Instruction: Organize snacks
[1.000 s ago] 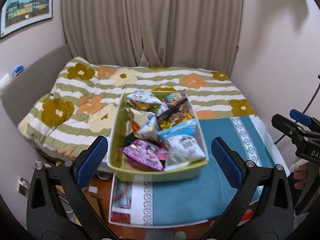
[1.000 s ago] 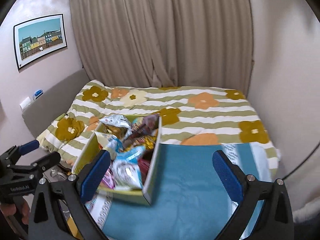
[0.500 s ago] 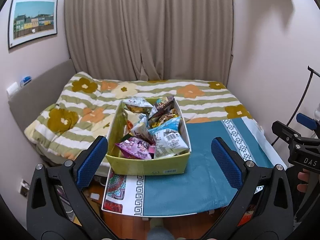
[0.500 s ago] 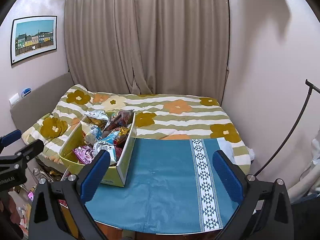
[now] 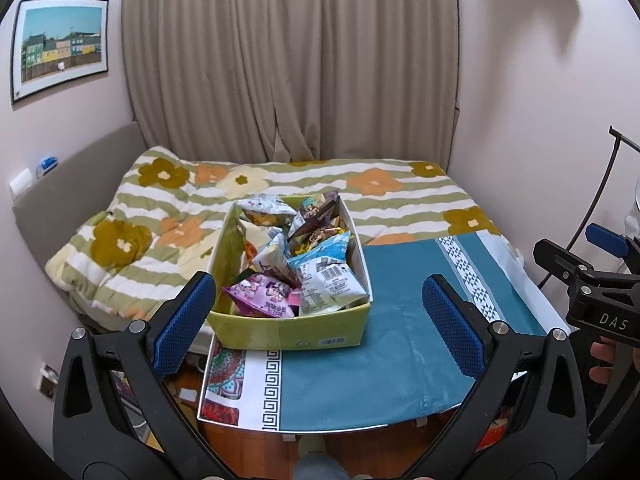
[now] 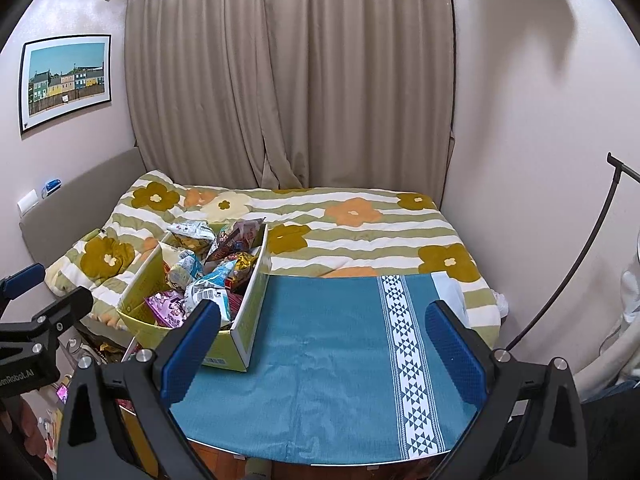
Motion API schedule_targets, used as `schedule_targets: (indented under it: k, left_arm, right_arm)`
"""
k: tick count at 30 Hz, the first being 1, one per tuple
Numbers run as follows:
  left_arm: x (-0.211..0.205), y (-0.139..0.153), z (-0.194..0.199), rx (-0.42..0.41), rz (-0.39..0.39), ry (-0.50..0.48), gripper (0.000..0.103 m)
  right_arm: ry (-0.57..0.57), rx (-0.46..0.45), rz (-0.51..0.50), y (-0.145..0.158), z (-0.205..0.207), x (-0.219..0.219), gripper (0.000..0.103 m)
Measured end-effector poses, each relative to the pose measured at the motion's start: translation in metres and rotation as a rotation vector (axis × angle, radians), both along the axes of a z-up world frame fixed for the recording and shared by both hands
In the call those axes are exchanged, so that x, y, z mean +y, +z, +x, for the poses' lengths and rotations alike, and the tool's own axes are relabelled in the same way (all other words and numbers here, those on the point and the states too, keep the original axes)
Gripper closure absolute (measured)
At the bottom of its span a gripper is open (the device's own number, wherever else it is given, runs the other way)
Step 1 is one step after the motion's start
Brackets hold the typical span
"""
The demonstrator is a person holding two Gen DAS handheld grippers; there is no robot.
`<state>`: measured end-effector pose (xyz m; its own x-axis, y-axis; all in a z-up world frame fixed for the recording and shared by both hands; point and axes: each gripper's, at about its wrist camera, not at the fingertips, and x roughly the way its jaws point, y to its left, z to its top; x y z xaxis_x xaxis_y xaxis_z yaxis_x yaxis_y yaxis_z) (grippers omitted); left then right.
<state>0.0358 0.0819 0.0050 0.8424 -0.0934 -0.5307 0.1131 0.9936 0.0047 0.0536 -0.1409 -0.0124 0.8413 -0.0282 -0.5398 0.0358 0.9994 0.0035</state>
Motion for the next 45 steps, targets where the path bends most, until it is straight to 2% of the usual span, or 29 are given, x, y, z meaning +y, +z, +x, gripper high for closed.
schedule_targets:
  k: [45]
  left_arm:
    - [0.0031,-0.0058,0.0030,0.004,0.002,0.016,0.001]
  right_arm:
    - [-0.011,0.012,0.009,-0.0006,0.0062,-0.0036,0.001]
